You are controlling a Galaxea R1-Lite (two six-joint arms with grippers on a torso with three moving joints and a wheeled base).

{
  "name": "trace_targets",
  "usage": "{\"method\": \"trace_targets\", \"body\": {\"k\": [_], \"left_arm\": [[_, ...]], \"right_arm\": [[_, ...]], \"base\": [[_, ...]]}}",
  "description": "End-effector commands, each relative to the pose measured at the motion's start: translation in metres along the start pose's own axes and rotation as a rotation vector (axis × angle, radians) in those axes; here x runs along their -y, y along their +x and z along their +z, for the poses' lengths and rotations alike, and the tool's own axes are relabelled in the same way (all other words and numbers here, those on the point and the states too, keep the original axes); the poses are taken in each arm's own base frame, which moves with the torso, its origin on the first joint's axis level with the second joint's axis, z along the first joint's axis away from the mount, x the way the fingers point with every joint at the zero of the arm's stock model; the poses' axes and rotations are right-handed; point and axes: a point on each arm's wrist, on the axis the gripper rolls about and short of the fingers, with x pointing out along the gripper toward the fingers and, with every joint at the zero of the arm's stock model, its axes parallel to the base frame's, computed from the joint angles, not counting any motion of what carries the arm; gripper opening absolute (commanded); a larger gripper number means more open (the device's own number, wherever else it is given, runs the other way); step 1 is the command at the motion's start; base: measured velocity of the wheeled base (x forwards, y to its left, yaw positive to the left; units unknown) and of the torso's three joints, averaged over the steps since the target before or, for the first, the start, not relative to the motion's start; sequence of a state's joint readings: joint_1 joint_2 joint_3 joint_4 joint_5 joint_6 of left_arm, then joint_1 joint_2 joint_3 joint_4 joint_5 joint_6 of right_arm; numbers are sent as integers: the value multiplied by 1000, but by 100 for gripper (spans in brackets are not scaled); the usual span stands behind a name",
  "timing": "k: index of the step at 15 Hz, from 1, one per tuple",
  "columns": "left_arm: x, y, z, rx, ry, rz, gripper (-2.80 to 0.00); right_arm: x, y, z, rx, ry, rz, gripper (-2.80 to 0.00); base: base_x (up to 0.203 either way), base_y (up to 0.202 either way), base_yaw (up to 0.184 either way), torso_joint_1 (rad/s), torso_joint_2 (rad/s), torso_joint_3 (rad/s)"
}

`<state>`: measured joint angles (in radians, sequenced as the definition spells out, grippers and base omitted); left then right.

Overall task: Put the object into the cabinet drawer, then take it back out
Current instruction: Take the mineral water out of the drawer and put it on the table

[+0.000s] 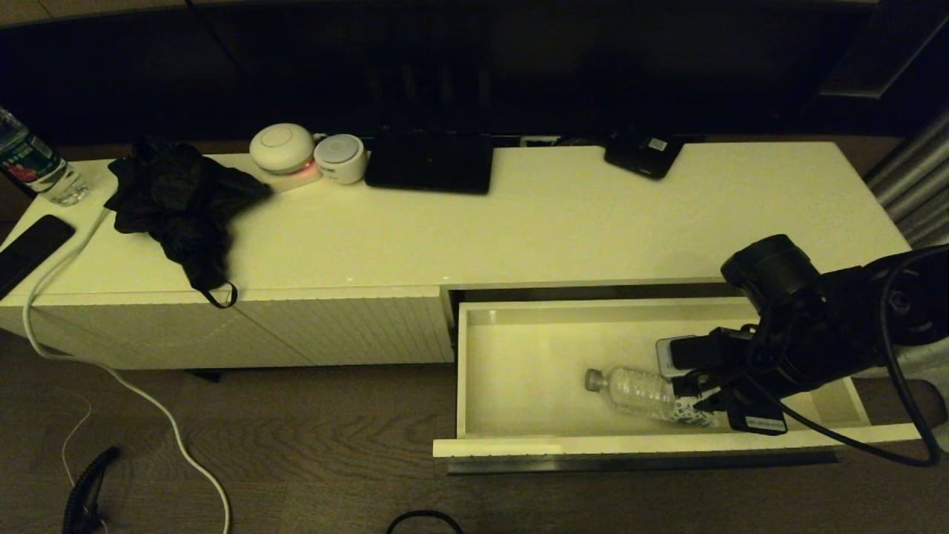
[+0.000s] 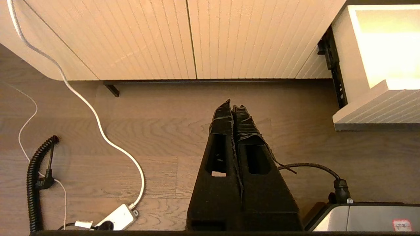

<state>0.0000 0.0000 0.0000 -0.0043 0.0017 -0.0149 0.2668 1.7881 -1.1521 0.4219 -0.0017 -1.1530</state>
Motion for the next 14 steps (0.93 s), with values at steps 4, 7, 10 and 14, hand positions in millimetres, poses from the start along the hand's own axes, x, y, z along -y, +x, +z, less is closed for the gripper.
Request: {"method": "trace_targets", "body": {"k": [4, 7, 10, 14], "left_arm": [[0, 0, 0, 1, 0, 0, -280], [0, 0, 0, 0, 0, 0, -280], [0, 0, 0, 0, 0, 0, -280], [0, 0, 0, 0, 0, 0, -280]], "right_arm": [[4, -3, -6, -6, -19, -10, 0], [5, -7, -8, -6, -20, -12, 0], [4, -6, -9, -21, -19, 23, 0], [6, -5, -8, -39, -39, 73, 0]], "base": [[0, 0, 0, 0, 0, 0], [0, 0, 0, 0, 0, 0], [0, 0, 0, 0, 0, 0], [0, 0, 0, 0, 0, 0]]}}
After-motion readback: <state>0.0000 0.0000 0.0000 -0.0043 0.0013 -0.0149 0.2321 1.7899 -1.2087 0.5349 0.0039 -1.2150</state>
